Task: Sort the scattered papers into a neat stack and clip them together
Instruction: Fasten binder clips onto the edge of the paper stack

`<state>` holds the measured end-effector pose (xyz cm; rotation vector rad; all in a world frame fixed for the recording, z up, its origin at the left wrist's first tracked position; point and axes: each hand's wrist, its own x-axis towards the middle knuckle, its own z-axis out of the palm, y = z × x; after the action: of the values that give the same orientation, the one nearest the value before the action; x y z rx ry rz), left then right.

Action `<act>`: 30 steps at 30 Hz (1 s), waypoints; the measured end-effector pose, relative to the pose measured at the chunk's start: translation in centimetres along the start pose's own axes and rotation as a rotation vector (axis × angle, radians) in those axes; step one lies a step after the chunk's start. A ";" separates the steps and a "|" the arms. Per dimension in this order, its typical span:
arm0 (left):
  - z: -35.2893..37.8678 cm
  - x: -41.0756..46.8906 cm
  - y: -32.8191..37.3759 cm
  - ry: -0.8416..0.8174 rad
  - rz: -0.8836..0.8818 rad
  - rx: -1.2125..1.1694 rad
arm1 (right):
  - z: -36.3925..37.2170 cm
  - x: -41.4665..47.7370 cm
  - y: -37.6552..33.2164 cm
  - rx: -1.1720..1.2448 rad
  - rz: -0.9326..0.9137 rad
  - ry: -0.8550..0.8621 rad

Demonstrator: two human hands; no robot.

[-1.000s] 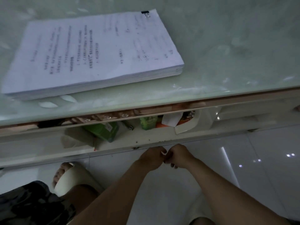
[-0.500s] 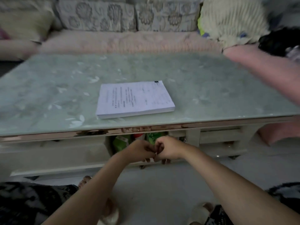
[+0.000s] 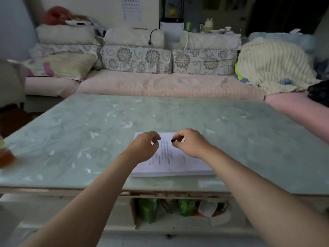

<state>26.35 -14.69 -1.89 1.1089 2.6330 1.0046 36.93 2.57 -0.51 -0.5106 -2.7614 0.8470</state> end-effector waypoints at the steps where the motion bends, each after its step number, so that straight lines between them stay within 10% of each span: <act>1: 0.2 1.5 -1.1 0.010 0.001 0.050 | 0.6 1.9 0.3 -0.030 -0.001 0.003; 15: -0.2 10.0 -8.3 -0.205 -0.052 0.366 | 5.8 14.7 3.6 -0.166 -0.035 -0.014; 30: -0.6 9.9 -6.4 -0.425 -0.087 0.493 | 2.8 12.6 1.5 -0.331 0.080 -0.531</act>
<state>15.08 -11.67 -3.95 1.1189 2.5872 0.0711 24.91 7.12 -2.45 -0.5134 -3.4225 0.6078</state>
